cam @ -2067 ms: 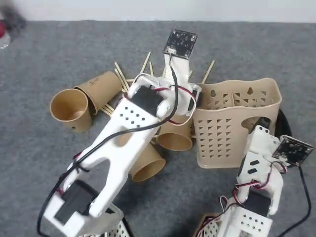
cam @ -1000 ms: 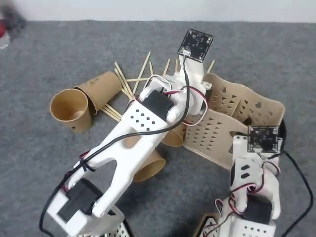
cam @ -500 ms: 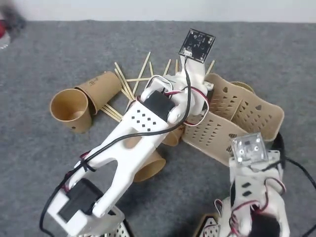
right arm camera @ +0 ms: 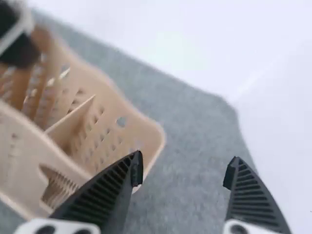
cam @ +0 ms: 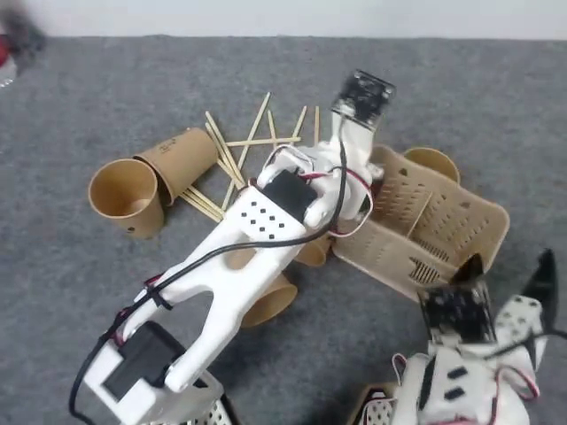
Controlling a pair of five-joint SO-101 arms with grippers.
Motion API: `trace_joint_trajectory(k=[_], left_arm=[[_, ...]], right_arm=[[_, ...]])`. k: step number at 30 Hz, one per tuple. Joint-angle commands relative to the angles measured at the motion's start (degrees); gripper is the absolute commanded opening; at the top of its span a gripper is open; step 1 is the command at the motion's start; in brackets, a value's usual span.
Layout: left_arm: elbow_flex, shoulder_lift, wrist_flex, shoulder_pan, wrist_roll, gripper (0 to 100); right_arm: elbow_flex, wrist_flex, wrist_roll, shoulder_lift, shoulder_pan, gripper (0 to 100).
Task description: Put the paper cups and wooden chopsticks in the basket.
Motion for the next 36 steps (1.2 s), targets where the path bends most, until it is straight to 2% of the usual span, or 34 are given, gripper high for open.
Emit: trace_joint_trajectory(k=[1, 5, 11, 17, 20, 27, 33, 36], left_arm=[[-0.31, -1.05, 3.25, -0.35, -1.32, 16], [-1.27, -1.14, 6.15, -0.35, -1.41, 16], [-9.89, -6.42, 16.7, -0.26, -1.76, 16], [-16.13, -13.45, 20.04, -4.13, -1.76, 17], [-16.48, -17.41, 20.13, -7.38, -1.58, 21], [-16.13, -27.08, 20.75, -20.22, -1.58, 22], [-16.04, -30.24, 28.48, -33.23, -1.58, 22], [-13.49, -30.59, 32.88, -36.57, -2.11, 22]], right_arm=[[-6.68, -1.36, -4.31, 1.45, 1.27, 27.4], [-12.84, -2.15, -8.0, 10.68, 4.79, 27.4], [-29.36, 3.47, -17.58, 38.55, 7.25, 27.4], [-47.65, 16.84, -25.05, 64.13, 1.8, 27.4], [-51.96, 18.51, -27.69, 72.13, 1.1, 27.4], [-48.88, 18.86, -27.96, 75.74, -1.27, 27.3], [-38.15, 17.45, -26.37, 76.18, -1.19, 26.9], [-33.32, 15.34, -24.26, 75.82, -0.92, 18.0]])
